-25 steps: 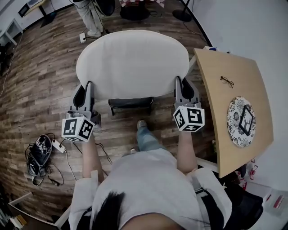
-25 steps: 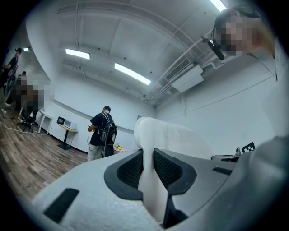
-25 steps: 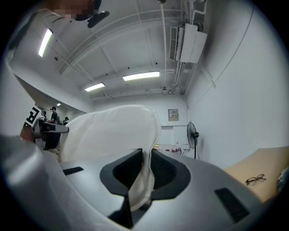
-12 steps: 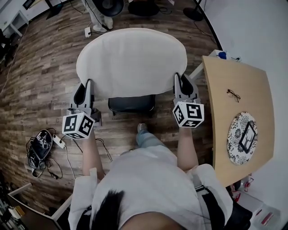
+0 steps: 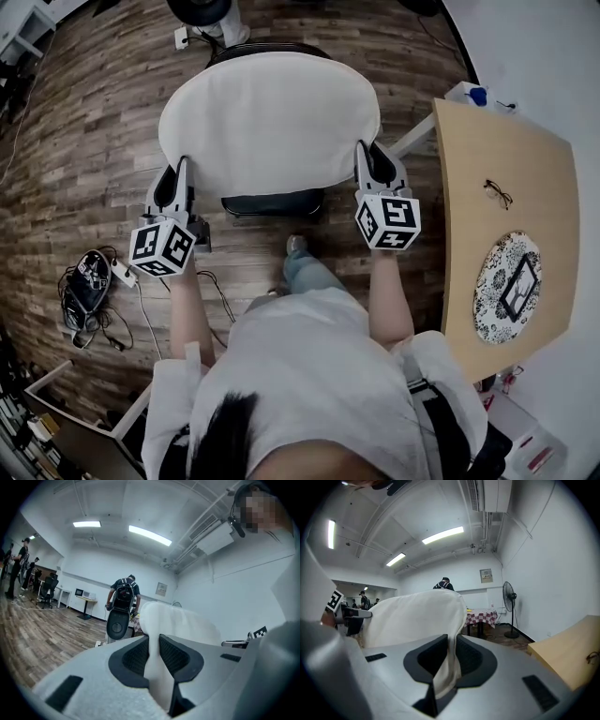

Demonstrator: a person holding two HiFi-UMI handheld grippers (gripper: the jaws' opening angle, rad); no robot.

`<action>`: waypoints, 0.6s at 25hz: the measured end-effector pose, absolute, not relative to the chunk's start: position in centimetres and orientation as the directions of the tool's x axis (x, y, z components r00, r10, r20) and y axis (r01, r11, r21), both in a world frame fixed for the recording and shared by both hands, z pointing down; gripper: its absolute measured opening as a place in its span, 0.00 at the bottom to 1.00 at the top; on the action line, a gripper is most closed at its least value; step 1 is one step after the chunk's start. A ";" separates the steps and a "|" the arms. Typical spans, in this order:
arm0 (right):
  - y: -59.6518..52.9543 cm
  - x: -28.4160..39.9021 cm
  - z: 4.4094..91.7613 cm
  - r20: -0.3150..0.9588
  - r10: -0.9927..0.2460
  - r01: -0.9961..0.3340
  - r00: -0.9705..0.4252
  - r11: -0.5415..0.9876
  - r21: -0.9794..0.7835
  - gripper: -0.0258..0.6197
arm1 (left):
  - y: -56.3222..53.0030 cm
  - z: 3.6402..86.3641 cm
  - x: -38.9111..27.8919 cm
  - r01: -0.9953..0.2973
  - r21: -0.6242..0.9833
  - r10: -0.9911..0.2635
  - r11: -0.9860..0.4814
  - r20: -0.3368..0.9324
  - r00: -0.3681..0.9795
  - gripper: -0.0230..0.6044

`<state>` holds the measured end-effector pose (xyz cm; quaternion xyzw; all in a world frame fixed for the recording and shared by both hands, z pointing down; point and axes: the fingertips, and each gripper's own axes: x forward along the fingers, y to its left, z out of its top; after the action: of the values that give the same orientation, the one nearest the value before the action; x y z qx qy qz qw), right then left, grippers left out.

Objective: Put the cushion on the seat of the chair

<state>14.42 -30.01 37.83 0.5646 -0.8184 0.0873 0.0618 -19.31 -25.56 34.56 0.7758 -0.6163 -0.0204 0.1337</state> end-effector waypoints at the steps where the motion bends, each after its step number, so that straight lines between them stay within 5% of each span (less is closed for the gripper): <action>1: -30.2 14.6 38.5 0.214 -0.910 -0.935 -0.354 0.346 -0.078 0.11 | -25.7 35.2 -19.1 -0.951 0.236 -0.960 -0.202 0.146 0.240 0.14; 15: -30.6 14.1 48.4 0.396 -0.846 -0.935 -0.356 0.325 -0.144 0.11 | -27.0 45.5 -19.9 -0.936 0.307 -0.909 -0.172 0.317 0.271 0.14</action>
<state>14.11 -30.58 48.44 0.5536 -0.8043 0.1757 0.1254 -19.91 -27.01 45.50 0.7650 -0.6029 0.0302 0.2246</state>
